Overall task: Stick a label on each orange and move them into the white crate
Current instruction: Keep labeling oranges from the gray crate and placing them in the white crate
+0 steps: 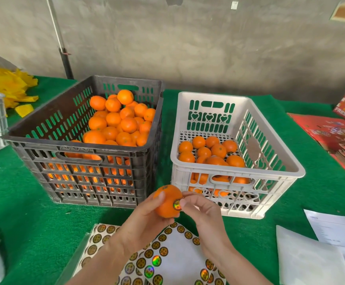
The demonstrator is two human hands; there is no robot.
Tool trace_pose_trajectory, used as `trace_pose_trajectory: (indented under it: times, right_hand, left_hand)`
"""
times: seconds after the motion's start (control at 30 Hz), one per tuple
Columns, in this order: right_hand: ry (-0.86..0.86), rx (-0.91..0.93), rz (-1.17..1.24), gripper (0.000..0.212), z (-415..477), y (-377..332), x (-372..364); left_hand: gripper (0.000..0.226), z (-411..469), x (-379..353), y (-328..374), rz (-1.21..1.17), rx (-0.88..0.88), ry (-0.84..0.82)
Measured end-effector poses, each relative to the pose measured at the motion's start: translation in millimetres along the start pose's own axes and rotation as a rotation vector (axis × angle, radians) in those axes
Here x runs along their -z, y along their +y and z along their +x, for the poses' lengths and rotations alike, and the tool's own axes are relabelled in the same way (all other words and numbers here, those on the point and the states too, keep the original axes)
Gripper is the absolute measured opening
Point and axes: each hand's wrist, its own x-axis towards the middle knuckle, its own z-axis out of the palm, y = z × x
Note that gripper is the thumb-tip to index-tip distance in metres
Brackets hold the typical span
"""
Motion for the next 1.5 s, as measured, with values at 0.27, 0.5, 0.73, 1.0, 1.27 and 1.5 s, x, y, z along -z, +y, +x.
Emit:
trace_pose_trajectory:
  times: [0.27,0.5,0.73,1.0,1.27,1.5]
  right_hand:
    - [0.072,0.311,-0.309,0.011,-1.2,3.8,-3.1]
    - [0.148,0.408,-0.208,0.023,-10.1,13.0,-12.0]
    - [-0.142,0.288,-0.275,0.056,-16.0,4.9,-6.8]
    - [0.100,0.662,-0.489,0.066,59.8,-82.5,21.6]
    - [-0.478,-0.505,-1.656,0.055,188.9,-90.9,113.8]
    - [-0.278,-0.163,-1.740,0.039,180.6,-87.8,107.8]
  left_hand:
    - [0.069,2.8,-7.8,-0.2,-0.044,-0.009,0.014]
    - [0.094,-3.5,-14.9,5.4,-0.057,-0.043,0.052]
    - [0.097,-15.5,-22.5,15.2,0.203,-0.101,0.045]
    - [0.031,-3.2,-17.3,33.2,0.587,-0.202,0.194]
    - [0.018,16.6,49.3,-7.6,1.198,0.341,0.352]
    - [0.032,34.5,48.8,-23.6,1.595,0.504,0.157]
